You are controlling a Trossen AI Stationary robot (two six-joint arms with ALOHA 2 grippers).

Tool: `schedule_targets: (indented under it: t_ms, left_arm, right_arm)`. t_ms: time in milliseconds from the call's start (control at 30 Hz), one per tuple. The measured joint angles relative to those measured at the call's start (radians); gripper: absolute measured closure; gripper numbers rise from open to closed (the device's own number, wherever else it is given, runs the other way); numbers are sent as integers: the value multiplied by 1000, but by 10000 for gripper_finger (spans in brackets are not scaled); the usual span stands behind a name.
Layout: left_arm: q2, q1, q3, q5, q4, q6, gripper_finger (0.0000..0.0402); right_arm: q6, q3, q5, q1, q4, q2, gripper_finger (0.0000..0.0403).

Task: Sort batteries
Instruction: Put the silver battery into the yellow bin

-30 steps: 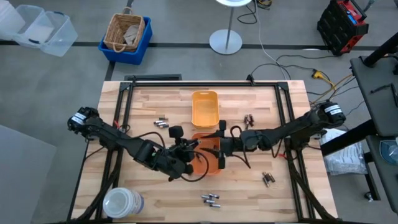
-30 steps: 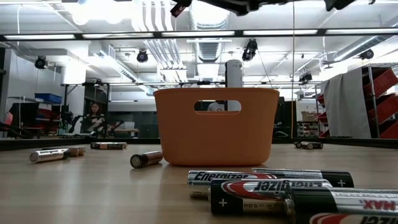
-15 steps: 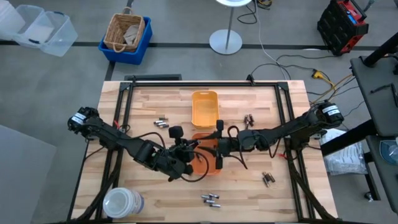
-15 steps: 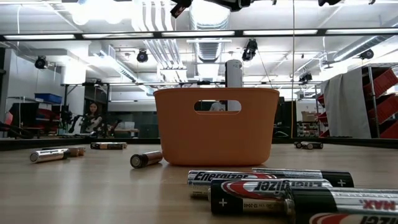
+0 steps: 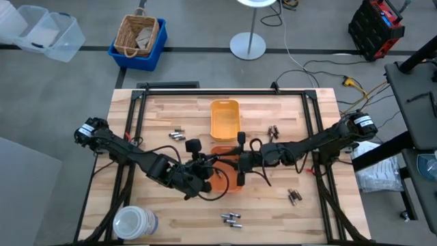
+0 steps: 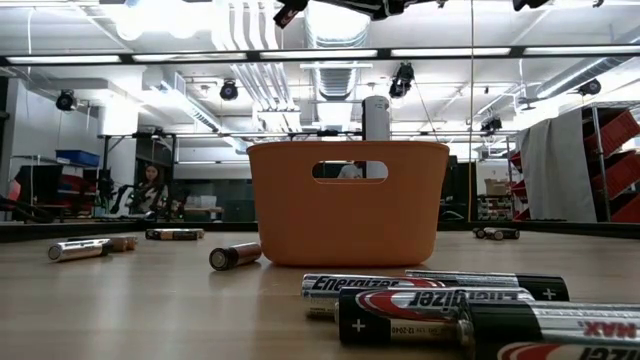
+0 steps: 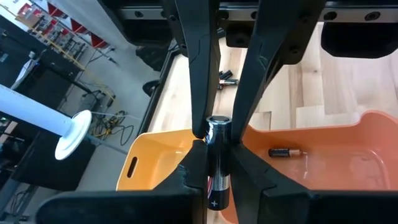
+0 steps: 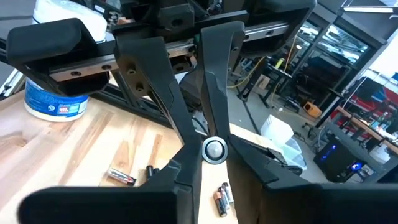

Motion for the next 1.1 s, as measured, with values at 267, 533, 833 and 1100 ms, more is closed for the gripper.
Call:
schedule_targets:
  t_ms: [267,533,833,1100]
  left_arm:
    - [0,3,0,2,3,-30,350]
    - [-1,5,0,2,-58,-87,291]
    - [-13,5,0,1,-340,-325,276]
    - [-15,3,0,-3,-502,-483,276]
  right_arm:
    - [-6,0,1,0,1,0,365]
    - [-1,0,52,-2,-16,-5,367]
    - [127,25,179,-48,-279,-45,368]
    - [294,87,6,-242,-592,-39,369]
